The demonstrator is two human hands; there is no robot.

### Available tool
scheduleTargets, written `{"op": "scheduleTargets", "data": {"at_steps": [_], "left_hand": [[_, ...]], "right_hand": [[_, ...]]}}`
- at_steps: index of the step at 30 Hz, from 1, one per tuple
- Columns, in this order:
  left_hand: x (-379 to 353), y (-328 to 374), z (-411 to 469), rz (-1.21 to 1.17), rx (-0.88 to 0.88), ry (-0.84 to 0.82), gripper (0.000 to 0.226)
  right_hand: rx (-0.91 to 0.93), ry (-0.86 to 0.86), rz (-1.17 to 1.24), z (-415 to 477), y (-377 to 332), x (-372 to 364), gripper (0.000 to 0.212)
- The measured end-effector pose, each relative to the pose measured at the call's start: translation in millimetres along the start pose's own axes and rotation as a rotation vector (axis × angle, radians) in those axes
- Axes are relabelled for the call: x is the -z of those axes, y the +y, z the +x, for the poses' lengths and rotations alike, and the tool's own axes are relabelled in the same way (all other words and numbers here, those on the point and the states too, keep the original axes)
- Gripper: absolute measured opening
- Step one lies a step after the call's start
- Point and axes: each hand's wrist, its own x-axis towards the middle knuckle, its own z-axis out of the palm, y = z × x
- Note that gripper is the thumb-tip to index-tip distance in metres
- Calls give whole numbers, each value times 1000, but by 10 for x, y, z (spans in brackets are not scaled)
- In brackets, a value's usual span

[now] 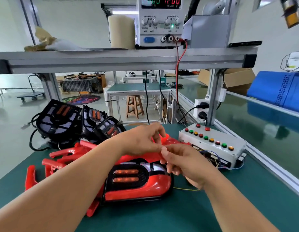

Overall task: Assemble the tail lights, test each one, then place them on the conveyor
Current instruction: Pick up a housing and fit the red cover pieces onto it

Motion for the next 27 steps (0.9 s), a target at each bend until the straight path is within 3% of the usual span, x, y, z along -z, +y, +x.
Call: {"op": "scheduleTargets", "data": {"at_steps": [6, 8, 10, 13, 18, 23, 27], "left_hand": [[182, -171, -366, -93, 82, 132, 20], [249, -330, -643, -85, 112, 248, 28], [194, -433, -859, -200, 115, 398, 30], [-39, -544, -997, -305, 174, 554, 21], [-220, -627, -1003, -154, 247, 553, 16], [-245, -618, -959, -62, 217, 554, 17], [-245, -722, -935, -30, 218, 544, 22]], "right_hand": [[-91, 131, 631, 48, -29, -15, 10], [-163, 174, 815, 51, -54, 13, 14], [-243, 163, 842, 55, -62, -7, 25], [-319, 138, 595, 59, -22, -66, 33], [-239, 242, -317, 57, 47, 18, 25], [-202, 267, -589, 52, 101, 18, 31], [-170, 253, -646, 60, 125, -1, 35]]}}
